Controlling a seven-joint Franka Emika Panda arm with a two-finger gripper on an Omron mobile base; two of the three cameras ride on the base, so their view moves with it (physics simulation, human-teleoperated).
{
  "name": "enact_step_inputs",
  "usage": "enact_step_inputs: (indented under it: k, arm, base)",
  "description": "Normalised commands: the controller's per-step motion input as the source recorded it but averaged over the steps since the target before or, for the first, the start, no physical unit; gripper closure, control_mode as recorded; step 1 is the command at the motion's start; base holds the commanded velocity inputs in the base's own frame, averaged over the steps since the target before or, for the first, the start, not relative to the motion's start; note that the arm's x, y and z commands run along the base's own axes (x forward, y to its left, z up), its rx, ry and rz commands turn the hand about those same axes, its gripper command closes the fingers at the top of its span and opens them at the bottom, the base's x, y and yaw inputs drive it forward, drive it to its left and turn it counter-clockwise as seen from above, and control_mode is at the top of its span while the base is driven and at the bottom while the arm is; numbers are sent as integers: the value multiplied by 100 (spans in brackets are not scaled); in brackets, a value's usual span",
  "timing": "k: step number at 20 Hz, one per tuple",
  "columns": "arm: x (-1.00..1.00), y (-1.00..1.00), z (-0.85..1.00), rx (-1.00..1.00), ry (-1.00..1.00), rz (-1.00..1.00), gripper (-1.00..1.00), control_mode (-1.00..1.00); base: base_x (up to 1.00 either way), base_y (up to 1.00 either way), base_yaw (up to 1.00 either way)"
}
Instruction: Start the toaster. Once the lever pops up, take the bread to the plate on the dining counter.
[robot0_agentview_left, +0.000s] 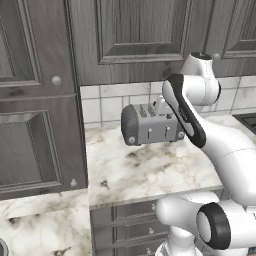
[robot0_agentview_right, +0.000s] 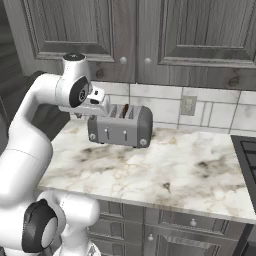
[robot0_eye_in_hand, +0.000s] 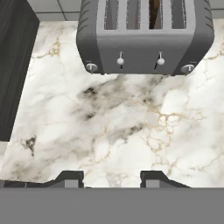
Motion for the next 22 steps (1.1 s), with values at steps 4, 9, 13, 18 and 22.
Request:
enact_step_inputs:
  k: [4, 9, 13, 18, 22]
  arm:
    - [0, -18, -10, 0, 0, 0, -100, -100]
    - [-1, -36, -34, 0, 0, 0, -100, -100]
    - [0, -26, -34, 0, 0, 0, -100, -100]
    - [26, -5, -23, -1, 0, 0, -100, -100]
    - [36, -3, -26, 0, 0, 0, -100, -100]
  base:
    - [0, 0, 0]
    - [0, 0, 0]
    - [0, 0, 0]
    - [0, 0, 0]
    - [0, 0, 0]
